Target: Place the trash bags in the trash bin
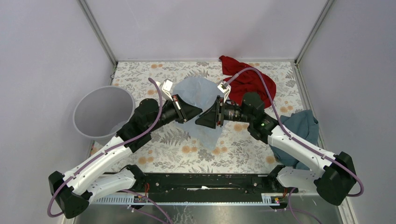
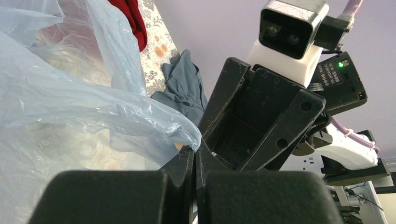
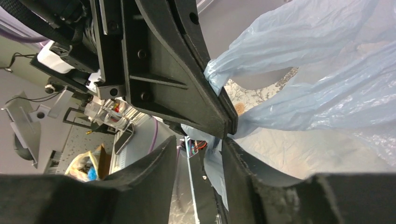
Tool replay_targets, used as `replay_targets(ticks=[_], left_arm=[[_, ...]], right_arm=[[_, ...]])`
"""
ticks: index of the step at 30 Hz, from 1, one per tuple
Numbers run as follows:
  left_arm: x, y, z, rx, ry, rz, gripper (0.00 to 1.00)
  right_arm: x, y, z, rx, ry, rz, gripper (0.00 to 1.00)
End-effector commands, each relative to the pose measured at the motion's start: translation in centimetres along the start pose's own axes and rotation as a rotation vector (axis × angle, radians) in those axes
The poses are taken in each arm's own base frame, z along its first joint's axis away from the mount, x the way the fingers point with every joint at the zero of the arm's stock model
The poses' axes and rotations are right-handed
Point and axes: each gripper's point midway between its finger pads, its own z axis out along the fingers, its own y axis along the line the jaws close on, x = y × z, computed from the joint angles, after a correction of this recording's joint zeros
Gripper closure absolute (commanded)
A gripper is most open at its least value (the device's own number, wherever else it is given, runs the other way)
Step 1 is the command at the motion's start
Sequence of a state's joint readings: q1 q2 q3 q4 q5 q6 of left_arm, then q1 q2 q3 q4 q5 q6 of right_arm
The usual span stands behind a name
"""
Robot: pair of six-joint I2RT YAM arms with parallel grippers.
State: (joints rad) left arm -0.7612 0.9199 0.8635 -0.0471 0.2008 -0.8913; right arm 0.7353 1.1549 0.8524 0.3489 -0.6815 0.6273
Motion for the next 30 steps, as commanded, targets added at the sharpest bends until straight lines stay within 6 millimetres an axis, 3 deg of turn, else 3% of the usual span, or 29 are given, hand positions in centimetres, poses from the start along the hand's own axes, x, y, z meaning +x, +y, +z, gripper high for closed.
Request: replay_targets(ticks=[1,5,8,14,16,19,22,25,30], left_arm=[[-1.3,-1.8,0.2,0.07,-0.057,-0.005,1.0],[-1.0,-1.7,0.6,0.071,-0.039,-0.014,1.0],[-0.8,-1.4,0.7,0.06,-0.031,-0.022,1.0],[-0.9,-1.3,0.3,0.041,-0.03,-0.014,1.0],[-1.1,-1.2,0.0,0.025,-0.038,0.0,0.84],[-2.3,-0.8,-0.9,-0.05,-0.059,0.075,0.43],[-3.9,1.9,-3.5,-0.285,-0.076,0.185,0.26],[-6.7,4.6,-8.0,-0.557,-0.14,0.28,0.14],[-10.7,7.3,-15.9,-0.903,-0.286,0.407,0.09]], right_arm=[[-1.4,1.8,-0.1,-0.052,-0.066,-0.07,0.48],[-1.7,1.7,0.9,-0.066,-0.087,-0.043,0.34],[-1.9,1.8,1.8,-0.074,-0.109,-0.036,0.34],[-2.0,0.7,2.6,-0.027,-0.147,-0.02,0.57],[-1.9,-0.1,2.5,0.006,-0.168,-0.002,0.76],[-1.7,-1.8,1.7,0.097,-0.208,0.019,0.99],[-1.1,-3.9,0.3,0.227,-0.227,0.009,1.0],[-0.5,-5.4,-1.5,0.344,-0.226,-0.027,1.0],[-1.1,-5.1,-4.1,0.419,-0.265,-0.081,1.0]])
